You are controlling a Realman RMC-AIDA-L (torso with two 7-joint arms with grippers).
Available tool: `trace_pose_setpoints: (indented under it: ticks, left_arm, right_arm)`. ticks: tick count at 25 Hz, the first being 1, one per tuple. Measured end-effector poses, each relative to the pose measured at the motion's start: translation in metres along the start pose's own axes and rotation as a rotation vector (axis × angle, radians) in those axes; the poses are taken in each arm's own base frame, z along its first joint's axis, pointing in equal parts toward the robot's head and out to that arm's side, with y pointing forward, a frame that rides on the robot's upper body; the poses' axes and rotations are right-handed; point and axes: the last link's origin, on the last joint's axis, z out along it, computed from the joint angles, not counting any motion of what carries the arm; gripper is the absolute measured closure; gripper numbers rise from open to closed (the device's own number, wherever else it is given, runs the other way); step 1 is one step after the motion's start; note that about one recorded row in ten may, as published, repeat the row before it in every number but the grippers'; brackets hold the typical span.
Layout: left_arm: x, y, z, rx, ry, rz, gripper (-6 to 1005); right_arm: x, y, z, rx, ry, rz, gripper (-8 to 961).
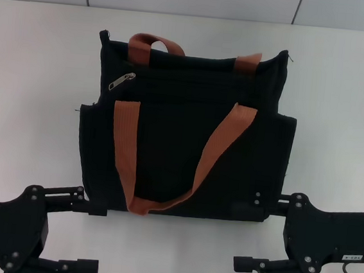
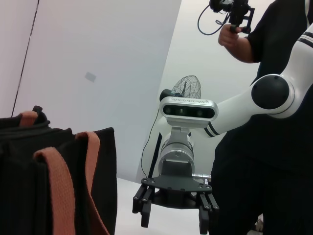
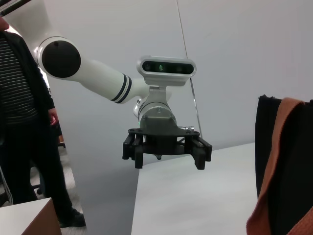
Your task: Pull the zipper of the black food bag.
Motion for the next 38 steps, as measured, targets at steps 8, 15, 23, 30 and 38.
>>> trace_pose_setpoints:
  ticks: [8, 15, 23, 30, 38]
  left_arm:
    - [0.001, 0.000, 0.000, -0.010, -0.003, 0.002, 184]
    - [0.002, -0.001, 0.000, -0.005, 0.002, 0.005, 185]
    - [0.022, -0.012, -0.014, 0.116, 0.130, 0.086, 184]
    - [0.051, -0.027, -0.042, 0.311, 0.321, 0.159, 184]
    - [0.066, -0.059, -0.055, 0.405, 0.181, 0.166, 185]
  right_arm:
    - [-0.001, -0.001, 0.000, 0.000, -0.002, -0.002, 188]
    - [-0.001, -0.001, 0.000, 0.001, -0.002, -0.003, 189]
    - [0.000, 0.000, -0.001, 0.009, -0.007, 0.000, 190]
    - [0.001, 0.001, -0.002, 0.013, -0.009, 0.003, 192]
    - [0.001, 0.001, -0.002, 0.012, -0.008, 0.002, 194]
